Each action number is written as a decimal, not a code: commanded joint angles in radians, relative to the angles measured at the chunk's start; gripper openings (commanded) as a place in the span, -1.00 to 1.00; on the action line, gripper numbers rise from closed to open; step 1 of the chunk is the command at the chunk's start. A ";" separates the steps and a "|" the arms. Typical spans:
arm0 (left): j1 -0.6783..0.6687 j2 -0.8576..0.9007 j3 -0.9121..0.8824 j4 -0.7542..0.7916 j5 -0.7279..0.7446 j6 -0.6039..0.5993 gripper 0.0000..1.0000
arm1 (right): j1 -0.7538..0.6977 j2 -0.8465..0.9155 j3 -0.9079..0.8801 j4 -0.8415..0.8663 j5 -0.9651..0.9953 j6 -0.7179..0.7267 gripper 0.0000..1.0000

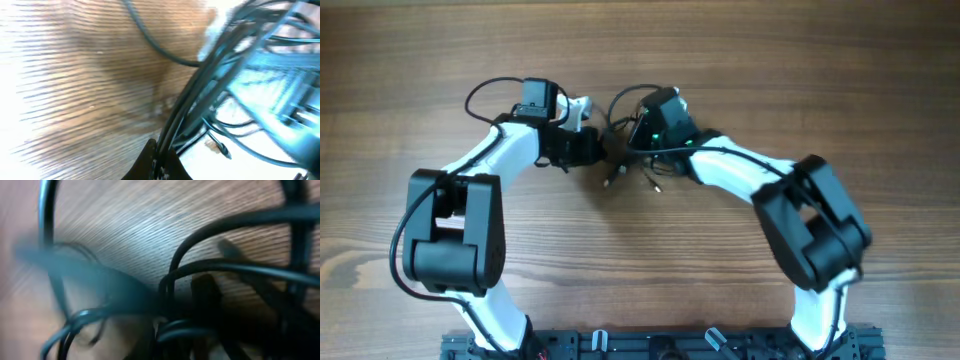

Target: Untangle cables

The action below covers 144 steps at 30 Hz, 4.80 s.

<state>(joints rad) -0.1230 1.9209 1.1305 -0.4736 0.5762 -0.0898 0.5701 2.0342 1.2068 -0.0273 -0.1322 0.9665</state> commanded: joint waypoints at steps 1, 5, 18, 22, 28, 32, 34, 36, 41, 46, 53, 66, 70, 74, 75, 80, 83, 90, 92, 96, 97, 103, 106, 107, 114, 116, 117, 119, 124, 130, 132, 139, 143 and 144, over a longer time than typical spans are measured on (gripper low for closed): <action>0.018 0.002 0.009 -0.003 -0.027 -0.024 -0.92 | -0.052 -0.161 -0.004 -0.003 -0.157 -0.121 -0.91; 0.007 0.002 0.009 -0.002 -0.027 -0.024 -0.92 | -0.126 -0.301 -0.004 0.035 -0.362 -0.127 -0.91; 0.011 0.002 0.009 0.010 0.002 -0.024 -0.92 | -0.306 -0.357 -0.005 0.112 -0.970 -0.116 -0.91; 0.031 -0.004 0.009 0.009 0.002 -0.028 -0.92 | -0.306 -0.356 -0.005 -0.083 -1.021 -0.320 -0.92; 0.078 -0.023 0.009 -0.011 0.002 -0.028 -0.92 | -0.326 -0.356 -0.005 -0.216 -0.988 -0.460 -0.91; 0.126 -0.025 0.008 -0.029 0.002 -0.053 -0.92 | -0.351 -0.356 -0.005 -0.311 -0.935 -0.532 -0.91; 0.139 -0.025 0.008 -0.032 0.010 -0.053 -0.92 | -0.356 -0.356 -0.005 -0.387 -0.805 -0.548 -0.88; 0.141 -0.025 0.008 -0.032 0.054 -0.053 -0.92 | -0.356 -0.356 -0.005 -0.457 -0.640 -0.547 -0.87; 0.138 -0.025 0.008 -0.028 0.078 -0.048 -0.92 | -0.354 -0.356 -0.005 -0.534 -0.565 -0.558 -0.91; 0.138 -0.025 0.008 -0.024 0.090 -0.045 -0.92 | -0.344 -0.356 -0.005 -0.639 -0.466 -0.603 -0.57; 0.134 -0.025 0.008 -0.024 0.113 -0.045 -0.92 | -0.340 -0.356 -0.005 -0.603 -0.413 -0.571 0.18; 0.115 -0.134 0.008 -0.058 0.171 -0.332 -0.92 | -0.233 -0.349 -0.005 -0.406 -0.721 -0.678 0.09; 0.115 -0.211 0.009 -0.020 0.172 -0.650 -0.92 | -0.211 -0.347 -0.005 -0.347 -0.675 -0.745 0.09; 0.114 -0.223 0.008 -0.014 0.243 -0.912 -0.92 | -0.133 -0.344 -0.005 -0.282 -0.571 -0.795 0.24; 0.114 -0.223 0.008 -0.013 0.277 -0.922 -0.92 | -0.113 -0.341 -0.005 -0.256 -0.544 -0.796 0.30; 0.114 -0.223 0.008 -0.013 0.385 -1.022 -0.92 | -0.033 -0.327 -0.005 -0.174 -0.439 -0.811 0.44; 0.114 -0.223 0.008 -0.013 0.476 -1.022 -0.92 | -0.007 -0.314 -0.005 -0.160 -0.350 -0.874 0.48; 0.114 -0.223 0.008 -0.013 0.595 -1.018 -0.92 | 0.001 -0.256 -0.005 -0.100 -0.315 -0.885 0.44; 0.114 -0.223 0.008 -0.013 0.601 -1.018 -0.92 | 0.001 -0.239 -0.005 -0.089 -0.316 -0.883 0.34; 0.114 -0.223 0.008 -0.009 0.601 -1.017 -0.92 | 0.001 -0.224 -0.005 -0.047 -0.315 -0.875 0.18; 0.114 -0.223 0.008 -0.006 0.601 -1.017 -0.92 | 0.001 -0.224 -0.005 -0.040 -0.312 -0.850 0.27; 0.114 -0.223 0.008 0.022 0.572 -1.014 -0.92 | 0.001 -0.213 -0.005 -0.040 -0.301 -0.633 -0.60; 0.114 -0.223 0.008 0.044 0.469 -0.936 -0.57 | 0.001 -0.208 -0.005 -0.041 -0.301 -0.591 -0.91; 0.114 -0.223 0.008 0.060 0.402 -0.854 -0.34 | 0.001 -0.208 -0.005 -0.041 -0.301 -0.583 -0.92; 0.132 -0.223 0.008 0.017 0.271 -0.100 0.05 | -0.030 -0.208 -0.005 -0.084 -0.313 -0.548 -0.91; 0.128 -0.223 0.008 -0.016 0.271 0.031 0.04 | -0.040 -0.208 -0.005 -0.094 -0.321 -0.549 -0.91; 0.126 -0.223 0.008 -0.040 0.271 0.130 -0.05 | -0.048 -0.208 -0.005 -0.093 -0.347 -0.558 -0.91; 0.126 -0.223 0.008 -0.084 0.271 0.277 -0.22 | -0.060 -0.208 -0.005 -0.090 -0.404 -0.575 -0.91; 0.101 -0.223 0.008 -0.154 0.270 0.480 -0.23 | -0.071 -0.208 -0.005 -0.102 -0.443 -0.575 -0.91; 0.006 -0.223 0.008 -0.185 0.140 0.558 -0.14 | -0.092 -0.208 -0.005 -0.157 -0.551 -0.651 -0.91; -0.016 -0.223 0.008 -0.187 0.110 0.558 -0.10 | -0.105 -0.208 -0.005 -0.181 -0.550 -0.656 -0.91; -0.038 -0.223 0.008 -0.217 0.111 0.607 -0.09 | -0.167 -0.208 -0.005 -0.206 -0.578 -0.656 -0.91; -0.044 -0.223 0.008 -0.216 0.148 0.608 -0.05 | -0.170 -0.208 -0.005 -0.208 -0.577 -0.656 -0.91; -0.046 -0.223 0.008 -0.216 0.157 0.611 -0.05 | -0.170 -0.208 -0.005 -0.209 -0.577 -0.656 -0.91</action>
<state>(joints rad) -0.1589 1.7126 1.1416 -0.6888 0.7025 0.4915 0.4038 1.8084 1.1877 -0.2329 -0.6811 0.3347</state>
